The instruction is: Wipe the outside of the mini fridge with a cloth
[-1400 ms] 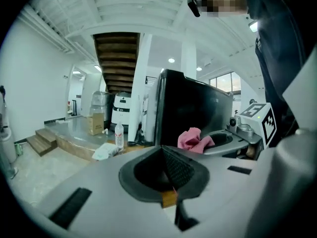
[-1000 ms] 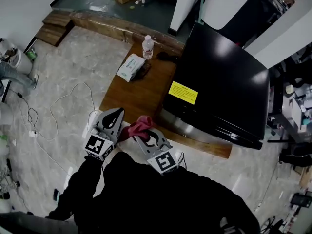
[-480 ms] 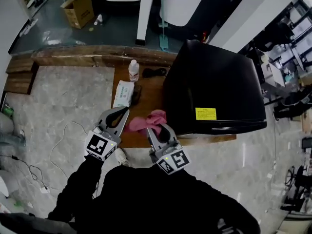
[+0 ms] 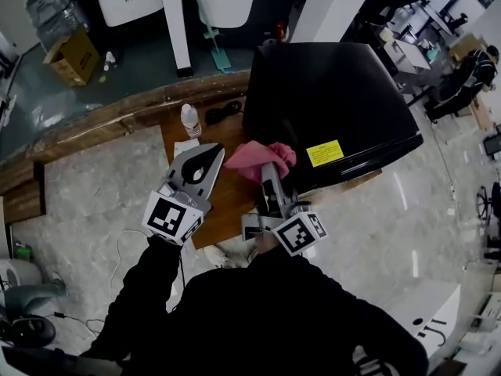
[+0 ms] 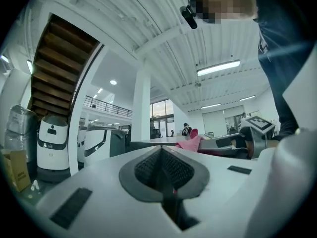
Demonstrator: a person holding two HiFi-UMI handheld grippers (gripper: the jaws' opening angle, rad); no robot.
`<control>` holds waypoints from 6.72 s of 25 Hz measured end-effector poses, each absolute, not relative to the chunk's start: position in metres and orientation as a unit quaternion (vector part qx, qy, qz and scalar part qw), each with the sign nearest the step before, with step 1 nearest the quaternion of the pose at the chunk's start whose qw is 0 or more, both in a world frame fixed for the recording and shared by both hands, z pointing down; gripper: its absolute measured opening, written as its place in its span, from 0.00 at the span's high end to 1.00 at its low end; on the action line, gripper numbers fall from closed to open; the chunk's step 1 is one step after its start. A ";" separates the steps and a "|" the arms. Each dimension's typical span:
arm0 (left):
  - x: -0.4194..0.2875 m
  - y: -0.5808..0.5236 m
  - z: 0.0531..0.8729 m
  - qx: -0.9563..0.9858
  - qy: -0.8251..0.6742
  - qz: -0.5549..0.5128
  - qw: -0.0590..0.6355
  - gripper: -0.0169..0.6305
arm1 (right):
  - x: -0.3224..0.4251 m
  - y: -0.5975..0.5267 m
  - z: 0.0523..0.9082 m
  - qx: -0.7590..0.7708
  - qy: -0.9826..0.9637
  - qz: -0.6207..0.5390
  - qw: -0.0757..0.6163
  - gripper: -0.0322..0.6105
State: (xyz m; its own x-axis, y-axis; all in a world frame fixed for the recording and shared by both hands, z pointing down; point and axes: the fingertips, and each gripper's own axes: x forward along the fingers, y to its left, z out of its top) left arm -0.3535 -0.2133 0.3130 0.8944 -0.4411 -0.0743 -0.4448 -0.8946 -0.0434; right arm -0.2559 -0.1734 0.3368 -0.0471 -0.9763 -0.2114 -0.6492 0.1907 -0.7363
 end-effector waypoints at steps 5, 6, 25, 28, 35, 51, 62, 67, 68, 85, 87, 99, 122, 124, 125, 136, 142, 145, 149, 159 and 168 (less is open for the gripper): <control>-0.329 -0.226 0.303 -0.981 0.188 0.028 0.042 0.96 | -0.226 -0.186 0.344 -0.589 0.611 -0.268 0.456 0.80; -0.326 -0.228 0.303 -0.982 0.183 0.025 0.044 0.96 | -0.221 -0.187 0.349 -0.589 0.596 -0.276 0.470 0.81; -0.259 -0.233 0.429 -0.993 0.086 -0.071 0.027 0.96 | -0.186 -0.193 0.520 -0.632 0.439 -0.386 0.510 0.81; -0.250 -0.231 0.468 -0.992 0.077 -0.100 0.027 0.96 | -0.184 -0.192 0.552 -0.638 0.425 -0.404 0.499 0.81; -0.238 -0.235 0.538 -0.988 0.061 -0.143 -0.002 0.96 | -0.180 -0.194 0.629 -0.659 0.383 -0.449 0.466 0.81; -0.223 -0.257 0.671 -0.970 -0.009 -0.226 -0.092 0.96 | -0.185 -0.187 0.770 -0.749 0.294 -0.465 0.369 0.81; -0.258 -0.309 0.578 -0.978 -0.076 -0.161 -0.105 0.96 | -0.209 -0.210 0.704 -0.776 0.302 -0.401 0.382 0.81; -0.275 -0.354 0.502 -0.989 -0.067 -0.111 -0.071 0.96 | -0.233 -0.265 0.573 -0.754 0.409 -0.326 0.398 0.81; -0.278 -0.362 0.487 -0.991 -0.066 -0.097 -0.065 0.96 | -0.236 -0.275 0.547 -0.748 0.431 -0.310 0.398 0.81; -0.253 -0.412 0.348 -0.999 -0.031 0.036 -0.007 0.96 | -0.195 -0.361 0.396 -0.654 0.508 -0.252 0.501 0.81; -0.248 -0.414 0.354 -0.999 -0.030 0.030 -0.006 0.96 | -0.194 -0.363 0.408 -0.649 0.495 -0.261 0.514 0.81; -0.224 -0.425 0.480 -0.995 -0.032 -0.086 -0.030 0.96 | -0.182 -0.376 0.521 -0.674 0.448 -0.322 0.490 0.81; -0.209 -0.412 0.743 -0.923 -0.027 -0.356 -0.140 0.96 | -0.178 -0.371 0.756 -0.683 0.320 -0.434 0.492 0.81; -0.207 -0.415 0.751 -0.918 -0.025 -0.367 -0.146 0.96 | -0.177 -0.369 0.768 -0.683 0.305 -0.442 0.495 0.81; -0.206 -0.416 0.751 -0.917 -0.024 -0.369 -0.147 0.96 | -0.177 -0.368 0.770 -0.686 0.302 -0.444 0.492 0.81; -0.281 -0.348 0.595 -0.962 -0.113 -0.236 -0.082 0.96 | -0.246 -0.284 0.604 -0.739 0.448 -0.325 0.385 0.81; -0.333 -0.245 0.500 -0.967 -0.189 -0.161 -0.052 0.96 | -0.279 -0.180 0.491 -0.785 0.543 -0.204 0.216 0.81; -0.339 -0.211 0.466 -0.973 -0.178 -0.127 -0.069 0.96 | -0.277 -0.136 0.461 -0.793 0.568 -0.167 0.145 0.82; -0.336 -0.171 0.432 -0.981 -0.154 -0.092 -0.072 0.96 | -0.274 -0.095 0.430 -0.775 0.610 -0.132 0.096 0.82; -0.349 -0.022 0.389 -0.996 -0.051 -0.039 -0.058 0.96 | -0.289 0.040 0.379 -0.689 0.720 -0.067 0.047 0.82; -0.379 0.040 0.380 -0.998 0.042 -0.024 -0.048 0.96 | -0.305 0.085 0.365 -0.632 0.772 -0.056 0.038 0.82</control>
State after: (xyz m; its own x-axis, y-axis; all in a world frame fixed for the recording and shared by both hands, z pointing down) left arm -0.3791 0.0401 0.3796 0.9953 -0.0813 0.0525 -0.0859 -0.9919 0.0935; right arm -0.3049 0.0854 0.3655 -0.1992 -0.9799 0.0115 -0.9715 0.1959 -0.1337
